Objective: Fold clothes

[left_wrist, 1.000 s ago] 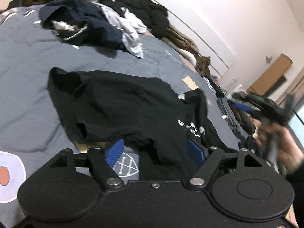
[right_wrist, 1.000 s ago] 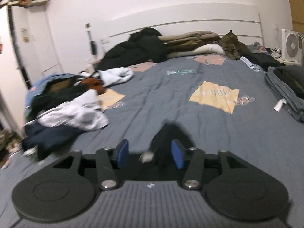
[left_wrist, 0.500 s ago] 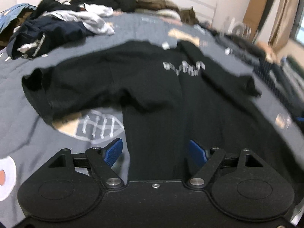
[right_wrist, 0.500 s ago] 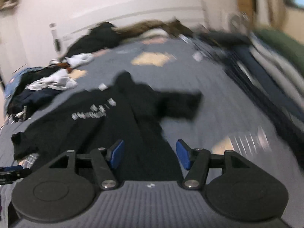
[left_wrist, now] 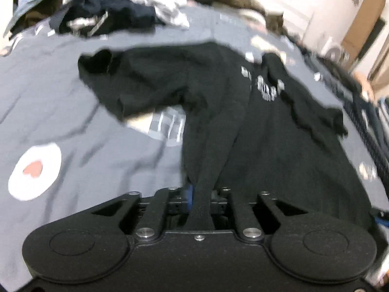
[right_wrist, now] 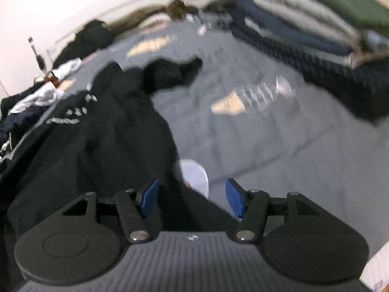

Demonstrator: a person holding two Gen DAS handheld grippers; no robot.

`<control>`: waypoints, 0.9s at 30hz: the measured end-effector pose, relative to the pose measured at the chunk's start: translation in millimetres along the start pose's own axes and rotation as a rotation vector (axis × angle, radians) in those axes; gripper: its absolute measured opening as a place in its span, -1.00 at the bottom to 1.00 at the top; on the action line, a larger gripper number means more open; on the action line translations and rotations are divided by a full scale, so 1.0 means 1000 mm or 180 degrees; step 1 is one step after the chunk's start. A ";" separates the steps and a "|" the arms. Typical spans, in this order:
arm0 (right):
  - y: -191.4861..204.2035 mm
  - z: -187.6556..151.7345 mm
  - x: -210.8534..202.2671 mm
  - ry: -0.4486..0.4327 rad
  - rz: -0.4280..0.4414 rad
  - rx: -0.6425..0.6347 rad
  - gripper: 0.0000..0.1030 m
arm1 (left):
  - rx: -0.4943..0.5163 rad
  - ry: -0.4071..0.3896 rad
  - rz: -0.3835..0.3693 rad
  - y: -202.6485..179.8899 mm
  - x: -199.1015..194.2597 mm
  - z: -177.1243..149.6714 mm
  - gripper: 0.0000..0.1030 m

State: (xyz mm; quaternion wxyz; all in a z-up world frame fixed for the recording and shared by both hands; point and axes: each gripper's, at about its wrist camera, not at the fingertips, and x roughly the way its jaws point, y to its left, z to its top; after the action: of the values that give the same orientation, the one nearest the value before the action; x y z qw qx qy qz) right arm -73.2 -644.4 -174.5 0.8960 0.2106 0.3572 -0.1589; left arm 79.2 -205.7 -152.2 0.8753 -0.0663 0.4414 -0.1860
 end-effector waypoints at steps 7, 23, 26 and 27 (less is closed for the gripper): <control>0.009 0.002 -0.013 -0.0241 0.0192 -0.0110 0.16 | -0.0452 -0.0760 -0.0045 0.047 -0.042 0.028 0.47; 0.045 0.020 -0.010 -0.0552 0.1031 -0.0028 0.17 | -0.0576 -0.0513 -0.0082 0.114 0.054 0.096 0.34; 0.053 0.022 -0.009 -0.0563 0.1239 0.0042 0.20 | -0.0531 -0.0485 -0.0043 0.114 0.067 0.090 0.14; 0.055 0.022 -0.009 -0.0552 0.1260 0.0036 0.21 | -0.0526 -0.0485 -0.0076 0.115 0.069 0.089 0.13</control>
State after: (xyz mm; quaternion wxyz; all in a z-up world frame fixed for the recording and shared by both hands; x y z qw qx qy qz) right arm -42.6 -606.3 -139.5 0.9359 0.2671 0.2294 0.0006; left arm 217.8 -130.7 -182.8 0.8956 -0.1574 0.3866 -0.1538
